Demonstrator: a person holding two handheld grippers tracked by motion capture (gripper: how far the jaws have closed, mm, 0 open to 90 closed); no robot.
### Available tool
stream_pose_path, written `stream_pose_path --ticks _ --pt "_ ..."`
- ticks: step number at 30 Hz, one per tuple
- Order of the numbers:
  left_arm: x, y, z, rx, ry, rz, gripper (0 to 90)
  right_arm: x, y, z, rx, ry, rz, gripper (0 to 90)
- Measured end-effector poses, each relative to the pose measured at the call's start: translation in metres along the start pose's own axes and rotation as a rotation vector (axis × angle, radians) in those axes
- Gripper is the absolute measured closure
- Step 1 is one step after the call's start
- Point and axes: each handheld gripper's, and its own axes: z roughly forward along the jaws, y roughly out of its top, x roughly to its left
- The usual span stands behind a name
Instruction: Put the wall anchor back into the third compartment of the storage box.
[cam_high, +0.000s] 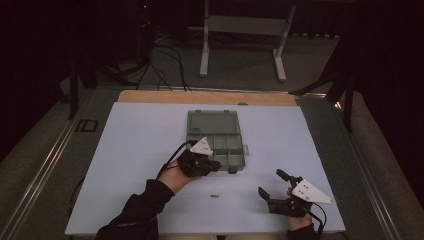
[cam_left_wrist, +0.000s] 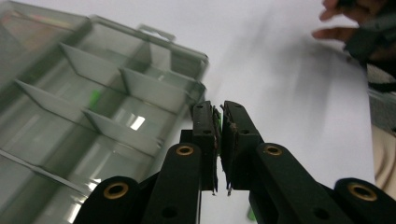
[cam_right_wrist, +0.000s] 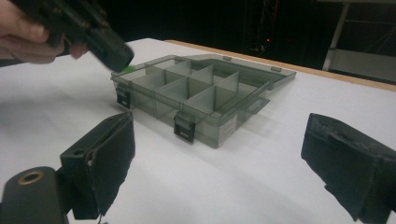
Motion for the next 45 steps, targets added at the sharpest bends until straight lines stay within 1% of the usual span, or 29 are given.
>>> stream_pose_path --ticks 1,3,4,6,7,8,13,14,16,17,18,20,21,22,24,26,27,31,32,33,34,39,42,43,45 --pt "0.003 0.005 -0.001 -0.008 0.013 0.000 83.3 0.000 0.000 0.000 0.000 0.000 0.000 9.7" --pt "0.007 0.009 -0.002 -0.017 0.022 -0.010 83.3 0.000 0.000 0.000 0.001 0.000 0.002 9.7" --pt "0.008 0.011 -0.002 -0.018 0.036 -0.015 83.3 0.000 0.000 0.000 0.001 0.000 0.003 9.7" --pt "0.010 0.013 -0.002 -0.020 0.039 -0.020 83.3 0.000 0.000 0.000 0.000 0.000 0.001 9.7" --pt "0.013 0.018 -0.002 -0.028 0.053 -0.032 83.3 0.000 0.000 0.000 -0.001 0.001 0.001 9.7" --pt "0.014 0.020 -0.001 -0.027 0.059 -0.032 83.3 0.000 0.000 0.000 -0.001 0.001 0.001 9.7" --pt "0.022 0.029 -0.001 -0.053 0.084 -0.058 83.3 0.000 0.000 0.000 0.000 0.000 0.002 9.7" --pt "0.023 0.030 -0.001 -0.055 0.096 -0.057 83.2 0.000 0.000 0.000 0.000 0.001 0.002 9.7" --pt "0.026 0.033 0.000 -0.065 0.108 -0.074 83.3 0.000 0.000 0.000 0.000 0.001 0.002 9.7" --pt "0.026 0.033 0.000 -0.065 0.108 -0.074 83.3 0.000 0.000 0.000 0.000 0.001 0.002 9.7" --pt "0.030 0.036 0.001 -0.071 0.119 -0.090 83.2 0.000 0.000 0.000 -0.001 0.002 0.003 9.7" --pt "0.034 0.038 0.003 -0.077 0.126 -0.112 83.3 0.000 0.000 0.000 -0.001 0.002 0.004 9.7" --pt "0.035 0.038 0.004 -0.076 0.129 -0.115 83.2 0.000 0.000 0.000 0.000 0.003 0.003 9.7" --pt "0.036 0.039 0.005 -0.077 0.142 -0.117 83.2 0.000 -0.001 0.000 0.000 0.003 0.003 9.7" --pt "0.039 0.041 0.008 -0.087 0.148 -0.132 83.2 -0.001 -0.001 0.000 0.000 0.003 0.003 9.7" --pt "0.041 0.043 0.010 -0.089 0.167 -0.146 83.2 -0.001 0.000 0.000 -0.002 0.002 0.004 9.7" --pt "0.042 0.043 0.011 -0.092 0.169 -0.152 83.2 -0.001 0.000 0.000 -0.002 0.002 0.004 9.7" --pt "0.046 0.045 0.016 -0.096 0.200 -0.186 83.2 -0.001 0.000 0.000 -0.002 0.003 0.002 9.7" --pt "0.046 0.045 0.016 -0.096 0.200 -0.186 83.2 -0.001 0.000 0.000 -0.002 0.004 0.002 9.7" --pt "0.048 0.044 0.020 -0.092 0.201 -0.208 83.2 -0.001 0.000 0.000 -0.003 0.002 0.003 9.7" --pt "0.049 0.044 0.021 -0.096 0.204 -0.219 83.2 -0.001 0.000 0.000 -0.004 0.003 0.004 9.7" --pt "0.054 0.041 0.030 -0.103 0.210 -0.264 83.2 -0.001 0.000 0.000 -0.003 0.003 0.001 9.7" --pt "0.056 0.040 0.036 -0.089 0.228 -0.284 83.2 -0.001 0.000 0.000 -0.003 0.004 0.000 9.7" --pt "0.056 0.040 0.036 -0.089 0.228 -0.284 83.1 -0.001 0.000 0.000 -0.003 0.004 0.000 9.7" --pt "0.057 0.038 0.042 -0.085 0.238 -0.306 83.1 0.000 0.000 0.000 -0.002 0.005 0.002 9.7"
